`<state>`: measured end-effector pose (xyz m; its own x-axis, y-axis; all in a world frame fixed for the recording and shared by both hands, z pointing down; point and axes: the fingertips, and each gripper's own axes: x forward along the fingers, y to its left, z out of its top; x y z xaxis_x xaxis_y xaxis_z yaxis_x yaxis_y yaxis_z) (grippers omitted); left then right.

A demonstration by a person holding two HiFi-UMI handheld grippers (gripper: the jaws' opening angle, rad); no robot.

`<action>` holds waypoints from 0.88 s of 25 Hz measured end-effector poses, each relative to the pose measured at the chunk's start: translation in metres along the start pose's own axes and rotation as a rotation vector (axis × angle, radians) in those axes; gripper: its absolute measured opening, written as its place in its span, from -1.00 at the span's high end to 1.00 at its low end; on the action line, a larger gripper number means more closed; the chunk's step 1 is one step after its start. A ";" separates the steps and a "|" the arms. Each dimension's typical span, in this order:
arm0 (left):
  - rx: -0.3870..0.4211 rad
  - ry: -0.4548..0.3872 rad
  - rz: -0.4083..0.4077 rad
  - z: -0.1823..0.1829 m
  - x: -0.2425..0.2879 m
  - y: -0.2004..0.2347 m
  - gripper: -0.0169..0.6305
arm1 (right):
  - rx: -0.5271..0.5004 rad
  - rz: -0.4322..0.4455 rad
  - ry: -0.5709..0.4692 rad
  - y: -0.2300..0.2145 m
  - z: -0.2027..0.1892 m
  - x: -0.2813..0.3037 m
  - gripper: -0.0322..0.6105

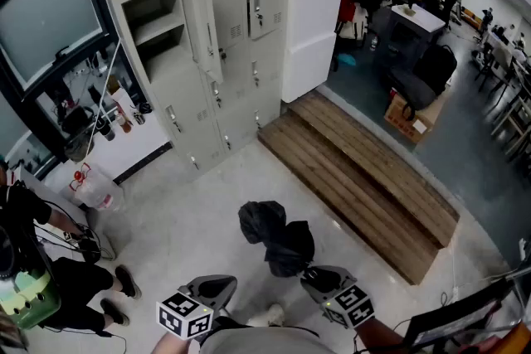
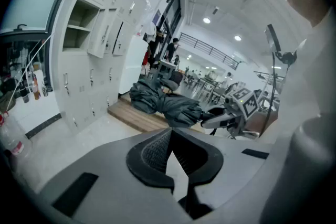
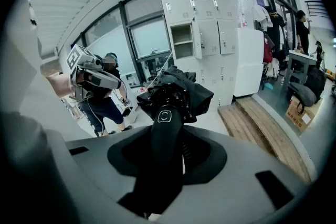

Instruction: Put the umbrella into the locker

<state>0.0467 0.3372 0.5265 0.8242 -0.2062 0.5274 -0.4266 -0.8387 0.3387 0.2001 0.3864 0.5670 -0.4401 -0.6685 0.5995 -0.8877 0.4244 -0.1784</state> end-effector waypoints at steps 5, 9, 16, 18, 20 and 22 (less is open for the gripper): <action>0.070 -0.023 -0.030 0.022 0.014 -0.027 0.92 | 0.011 -0.036 -0.020 -0.005 -0.005 -0.020 0.43; 0.079 -0.047 -0.011 0.030 0.009 -0.033 0.92 | -0.009 -0.008 -0.020 -0.006 0.004 -0.016 0.43; 0.004 -0.090 0.049 0.028 -0.015 -0.008 0.92 | -0.026 0.064 0.004 -0.008 0.029 0.015 0.43; -0.008 -0.099 0.056 0.031 -0.020 0.006 0.92 | -0.026 0.074 0.004 -0.010 0.041 0.028 0.43; -0.015 -0.110 0.055 0.038 -0.023 0.023 0.92 | -0.023 0.077 0.006 -0.013 0.058 0.043 0.43; -0.015 -0.125 0.045 0.048 -0.024 0.043 0.92 | -0.018 0.072 0.003 -0.018 0.079 0.060 0.43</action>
<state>0.0269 0.2821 0.4906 0.8436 -0.3060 0.4414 -0.4693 -0.8196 0.3287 0.1790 0.2906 0.5442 -0.5027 -0.6342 0.5875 -0.8510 0.4824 -0.2074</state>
